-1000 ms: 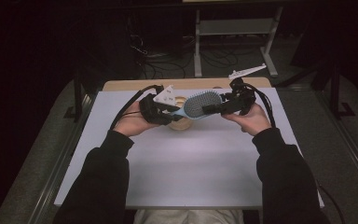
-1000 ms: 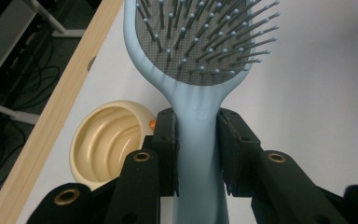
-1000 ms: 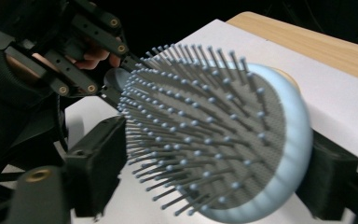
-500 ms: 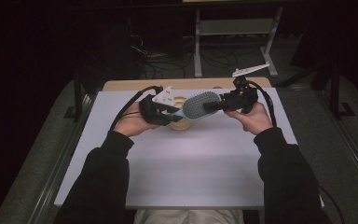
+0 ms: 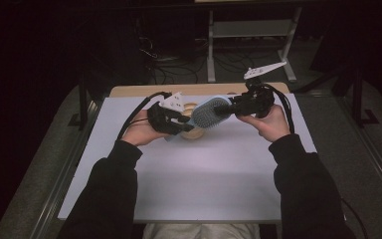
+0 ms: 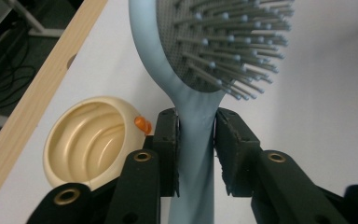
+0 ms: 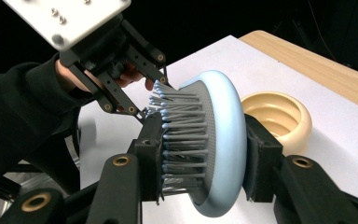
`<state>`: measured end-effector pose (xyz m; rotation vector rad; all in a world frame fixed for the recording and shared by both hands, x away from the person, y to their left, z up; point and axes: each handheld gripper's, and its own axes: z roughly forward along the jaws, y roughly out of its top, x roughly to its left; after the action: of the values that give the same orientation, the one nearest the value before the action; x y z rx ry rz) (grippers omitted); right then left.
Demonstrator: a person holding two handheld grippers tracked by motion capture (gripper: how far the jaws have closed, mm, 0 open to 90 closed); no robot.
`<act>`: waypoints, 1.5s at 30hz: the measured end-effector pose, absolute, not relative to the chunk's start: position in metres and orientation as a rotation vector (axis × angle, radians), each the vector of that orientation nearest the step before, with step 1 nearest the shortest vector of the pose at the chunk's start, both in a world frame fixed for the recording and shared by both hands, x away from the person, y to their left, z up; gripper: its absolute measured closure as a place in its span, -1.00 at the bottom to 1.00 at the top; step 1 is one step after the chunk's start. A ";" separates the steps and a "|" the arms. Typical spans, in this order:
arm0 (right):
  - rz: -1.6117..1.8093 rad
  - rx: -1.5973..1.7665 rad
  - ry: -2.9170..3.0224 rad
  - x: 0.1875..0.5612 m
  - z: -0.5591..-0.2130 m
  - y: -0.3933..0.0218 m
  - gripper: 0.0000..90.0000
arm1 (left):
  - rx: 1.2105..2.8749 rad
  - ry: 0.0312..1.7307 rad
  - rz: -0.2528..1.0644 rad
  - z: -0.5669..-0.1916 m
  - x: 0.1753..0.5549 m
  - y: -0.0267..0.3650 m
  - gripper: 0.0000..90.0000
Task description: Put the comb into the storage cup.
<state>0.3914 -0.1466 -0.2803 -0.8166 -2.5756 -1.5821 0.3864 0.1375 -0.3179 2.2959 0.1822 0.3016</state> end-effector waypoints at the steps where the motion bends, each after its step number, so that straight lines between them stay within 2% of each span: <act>1: -1.557 -0.815 -2.609 0.390 -0.279 -0.143 0.24 | 2.275 0.188 0.298 -0.316 0.387 0.140 0.38; 2: -1.557 -0.815 -2.609 0.390 -0.279 -0.143 0.24 | 2.261 0.200 0.295 -0.315 0.386 0.142 0.38; 6: -1.557 -0.810 -2.628 0.388 -0.276 -0.141 0.25 | 2.188 0.243 0.250 -0.311 0.386 0.157 0.03; 8: -1.553 -0.811 -2.628 0.388 -0.275 -0.141 0.26 | 2.167 0.256 0.240 -0.310 0.386 0.160 0.00; 9: -1.552 -0.811 -2.637 0.388 -0.274 -0.141 0.26 | 2.152 0.267 0.228 -0.311 0.386 0.163 -0.06; 10: -1.536 -0.808 -2.655 0.388 -0.272 -0.139 0.26 | 2.136 0.279 0.208 -0.311 0.387 0.166 -0.21; 11: -1.536 -0.808 -2.655 0.388 -0.272 -0.139 0.26 | 2.132 0.287 0.183 -0.312 0.388 0.168 -0.21; 12: -1.529 -0.813 -2.665 0.388 -0.269 -0.138 0.26 | 2.124 0.312 0.131 -0.314 0.391 0.170 -0.58; 13: -1.527 -0.815 -2.664 0.388 -0.268 -0.138 0.26 | 2.122 0.337 0.113 -0.315 0.393 0.171 -0.69; 14: -1.527 -0.815 -2.664 0.388 -0.268 -0.138 0.26 | 2.126 0.357 0.111 -0.318 0.394 0.173 -0.69; 18: -1.508 -0.803 -2.679 0.389 -0.261 -0.134 0.26 | 2.121 0.410 0.129 -0.328 0.397 0.180 -1.00; 45: -1.447 -0.815 -2.805 0.395 -0.215 -0.129 0.25 | 2.038 0.485 0.202 -0.343 0.391 0.226 -1.00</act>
<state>0.3951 -0.1288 -0.2151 -0.8150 -2.8054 -1.4474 0.3909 0.2260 -0.3435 2.0377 0.4853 0.2017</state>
